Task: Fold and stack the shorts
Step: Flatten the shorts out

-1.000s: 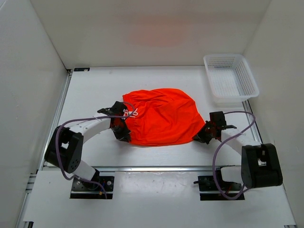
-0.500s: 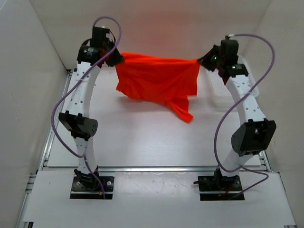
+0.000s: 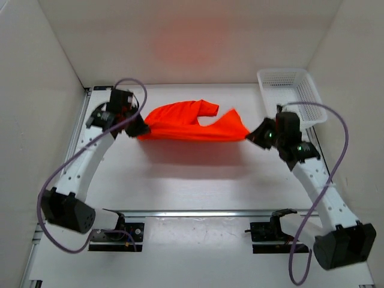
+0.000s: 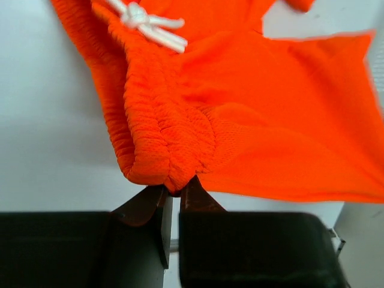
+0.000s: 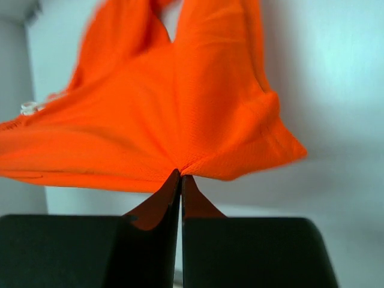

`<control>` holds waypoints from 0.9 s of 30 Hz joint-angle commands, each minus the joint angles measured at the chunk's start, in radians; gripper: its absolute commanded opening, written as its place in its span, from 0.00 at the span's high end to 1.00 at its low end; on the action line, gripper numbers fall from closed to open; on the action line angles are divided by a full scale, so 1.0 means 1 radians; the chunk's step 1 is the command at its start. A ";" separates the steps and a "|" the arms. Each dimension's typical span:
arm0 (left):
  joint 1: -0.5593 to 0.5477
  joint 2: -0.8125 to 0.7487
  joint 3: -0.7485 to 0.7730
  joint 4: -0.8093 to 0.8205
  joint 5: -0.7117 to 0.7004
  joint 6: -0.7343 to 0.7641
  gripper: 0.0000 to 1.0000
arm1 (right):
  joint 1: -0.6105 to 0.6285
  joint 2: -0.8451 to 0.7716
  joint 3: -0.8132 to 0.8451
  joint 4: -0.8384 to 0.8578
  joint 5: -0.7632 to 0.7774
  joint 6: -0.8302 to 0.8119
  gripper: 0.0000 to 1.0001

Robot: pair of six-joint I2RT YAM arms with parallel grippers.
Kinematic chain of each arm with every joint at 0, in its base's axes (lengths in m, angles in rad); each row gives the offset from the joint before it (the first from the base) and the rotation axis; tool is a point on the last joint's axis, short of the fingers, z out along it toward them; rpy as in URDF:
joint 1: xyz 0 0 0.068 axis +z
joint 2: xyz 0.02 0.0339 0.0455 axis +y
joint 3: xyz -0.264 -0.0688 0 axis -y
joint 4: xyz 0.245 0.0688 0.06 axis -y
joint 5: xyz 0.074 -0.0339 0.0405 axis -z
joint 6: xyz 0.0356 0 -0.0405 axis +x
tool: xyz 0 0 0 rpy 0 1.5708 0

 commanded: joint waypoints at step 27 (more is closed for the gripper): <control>-0.064 -0.547 -0.643 -0.093 -0.139 -0.281 0.00 | 0.144 -0.446 -0.438 -0.325 0.156 0.037 0.17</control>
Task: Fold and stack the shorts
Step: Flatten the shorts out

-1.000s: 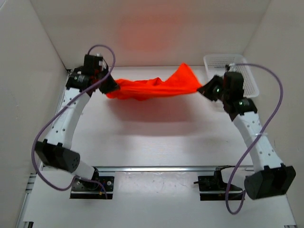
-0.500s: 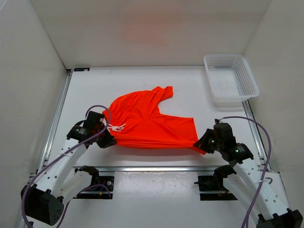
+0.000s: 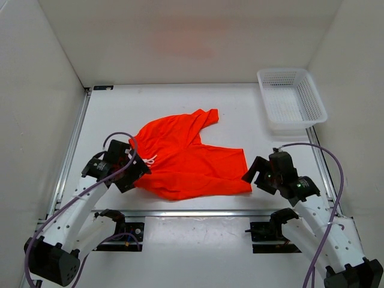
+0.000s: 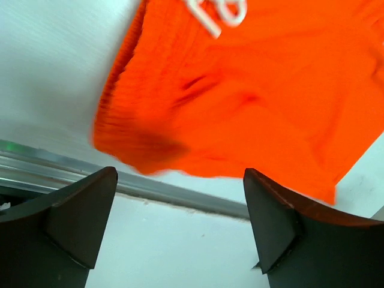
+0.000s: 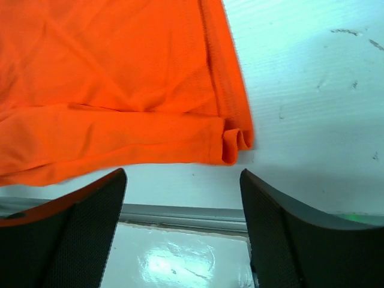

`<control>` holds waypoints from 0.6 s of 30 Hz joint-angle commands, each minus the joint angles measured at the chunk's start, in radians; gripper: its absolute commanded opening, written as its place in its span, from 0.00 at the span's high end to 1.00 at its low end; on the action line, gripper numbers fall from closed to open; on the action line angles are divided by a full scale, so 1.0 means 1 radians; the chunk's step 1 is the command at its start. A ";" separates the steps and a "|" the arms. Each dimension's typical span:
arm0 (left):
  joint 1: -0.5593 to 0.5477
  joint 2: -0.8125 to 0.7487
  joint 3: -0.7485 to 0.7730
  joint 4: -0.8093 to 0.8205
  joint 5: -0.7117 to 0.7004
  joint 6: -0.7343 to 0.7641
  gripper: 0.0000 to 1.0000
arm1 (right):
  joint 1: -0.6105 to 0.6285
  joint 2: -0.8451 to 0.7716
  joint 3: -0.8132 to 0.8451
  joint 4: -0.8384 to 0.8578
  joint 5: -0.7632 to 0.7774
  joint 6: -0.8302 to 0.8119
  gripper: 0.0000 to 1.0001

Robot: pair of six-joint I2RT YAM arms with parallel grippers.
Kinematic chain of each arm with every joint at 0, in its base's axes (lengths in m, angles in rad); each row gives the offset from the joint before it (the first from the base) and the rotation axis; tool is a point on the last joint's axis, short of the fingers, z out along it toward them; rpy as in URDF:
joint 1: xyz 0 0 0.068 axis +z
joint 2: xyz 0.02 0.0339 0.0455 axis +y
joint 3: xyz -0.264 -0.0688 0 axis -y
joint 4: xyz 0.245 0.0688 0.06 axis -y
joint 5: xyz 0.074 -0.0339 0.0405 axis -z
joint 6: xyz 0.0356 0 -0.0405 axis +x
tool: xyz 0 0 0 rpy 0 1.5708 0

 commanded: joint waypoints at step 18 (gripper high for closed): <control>0.316 0.724 0.575 0.152 -0.080 0.248 0.00 | 0.000 1.282 1.238 0.037 0.041 -0.328 0.15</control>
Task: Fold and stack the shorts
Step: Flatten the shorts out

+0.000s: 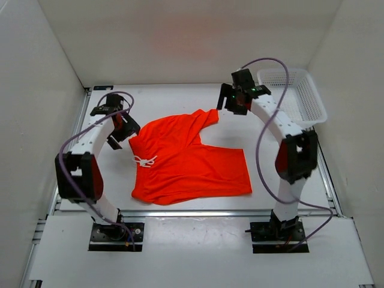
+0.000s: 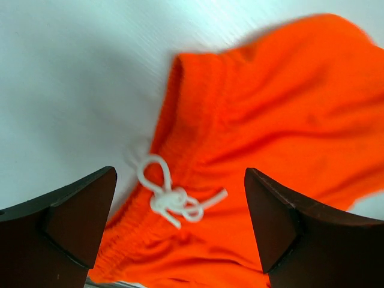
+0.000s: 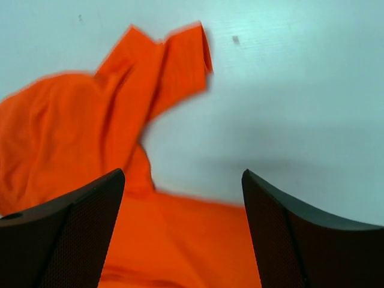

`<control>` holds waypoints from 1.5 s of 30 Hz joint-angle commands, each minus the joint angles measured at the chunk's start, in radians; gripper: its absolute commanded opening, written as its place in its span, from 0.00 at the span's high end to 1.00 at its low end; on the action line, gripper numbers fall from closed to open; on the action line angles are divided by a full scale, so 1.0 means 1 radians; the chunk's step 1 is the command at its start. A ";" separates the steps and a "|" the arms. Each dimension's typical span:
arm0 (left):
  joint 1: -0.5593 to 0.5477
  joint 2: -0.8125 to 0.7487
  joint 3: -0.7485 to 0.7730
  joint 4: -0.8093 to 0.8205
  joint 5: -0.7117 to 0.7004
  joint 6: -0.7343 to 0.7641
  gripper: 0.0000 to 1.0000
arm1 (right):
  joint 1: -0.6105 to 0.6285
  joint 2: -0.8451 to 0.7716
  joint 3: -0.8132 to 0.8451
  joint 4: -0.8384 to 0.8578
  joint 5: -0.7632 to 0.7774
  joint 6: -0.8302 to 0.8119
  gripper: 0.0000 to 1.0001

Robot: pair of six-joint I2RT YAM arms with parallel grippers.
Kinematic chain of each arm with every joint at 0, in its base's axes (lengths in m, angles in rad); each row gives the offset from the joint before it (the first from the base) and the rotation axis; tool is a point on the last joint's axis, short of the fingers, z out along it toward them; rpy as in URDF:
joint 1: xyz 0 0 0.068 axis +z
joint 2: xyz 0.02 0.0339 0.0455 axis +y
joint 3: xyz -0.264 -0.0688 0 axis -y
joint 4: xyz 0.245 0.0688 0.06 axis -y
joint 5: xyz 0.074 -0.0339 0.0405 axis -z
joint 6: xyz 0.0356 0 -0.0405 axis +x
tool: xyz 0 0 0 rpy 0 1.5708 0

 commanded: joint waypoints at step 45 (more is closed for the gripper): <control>0.105 0.648 0.636 -0.066 0.237 0.154 0.90 | 0.164 -0.101 -0.429 0.121 0.133 -0.088 0.43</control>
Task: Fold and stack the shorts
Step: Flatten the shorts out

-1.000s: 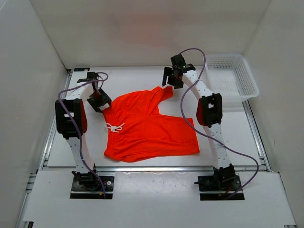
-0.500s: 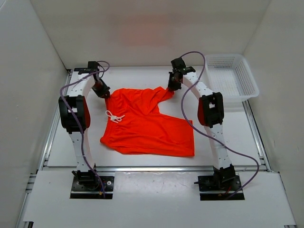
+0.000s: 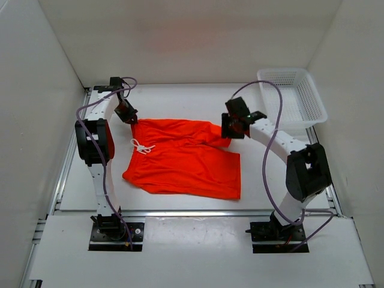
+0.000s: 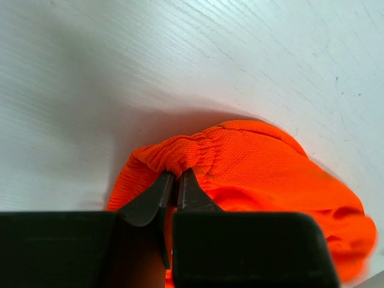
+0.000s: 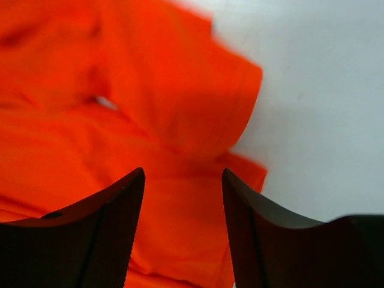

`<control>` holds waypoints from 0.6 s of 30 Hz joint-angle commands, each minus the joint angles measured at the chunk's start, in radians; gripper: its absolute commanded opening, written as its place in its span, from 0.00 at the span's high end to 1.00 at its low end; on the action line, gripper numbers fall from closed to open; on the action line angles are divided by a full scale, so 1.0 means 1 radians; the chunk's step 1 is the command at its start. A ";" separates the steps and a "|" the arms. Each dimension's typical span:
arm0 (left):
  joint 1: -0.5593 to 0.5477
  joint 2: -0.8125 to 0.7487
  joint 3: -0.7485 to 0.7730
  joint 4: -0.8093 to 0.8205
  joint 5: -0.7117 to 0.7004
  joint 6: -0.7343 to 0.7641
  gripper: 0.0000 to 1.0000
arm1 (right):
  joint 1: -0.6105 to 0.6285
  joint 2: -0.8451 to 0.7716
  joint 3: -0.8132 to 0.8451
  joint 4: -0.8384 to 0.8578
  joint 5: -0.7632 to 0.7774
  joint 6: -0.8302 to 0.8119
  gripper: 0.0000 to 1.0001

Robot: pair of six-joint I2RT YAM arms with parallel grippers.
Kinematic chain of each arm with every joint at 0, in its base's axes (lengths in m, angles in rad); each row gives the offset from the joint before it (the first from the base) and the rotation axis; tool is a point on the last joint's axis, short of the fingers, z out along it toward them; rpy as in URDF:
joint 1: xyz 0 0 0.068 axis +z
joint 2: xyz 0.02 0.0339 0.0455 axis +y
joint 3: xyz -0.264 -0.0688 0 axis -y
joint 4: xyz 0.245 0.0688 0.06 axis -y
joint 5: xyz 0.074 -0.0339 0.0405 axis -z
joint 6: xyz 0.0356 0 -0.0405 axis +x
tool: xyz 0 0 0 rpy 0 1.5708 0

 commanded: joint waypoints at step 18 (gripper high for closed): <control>0.006 -0.022 0.048 -0.038 0.055 0.068 0.90 | -0.117 0.395 0.437 -0.183 -0.153 -0.105 0.15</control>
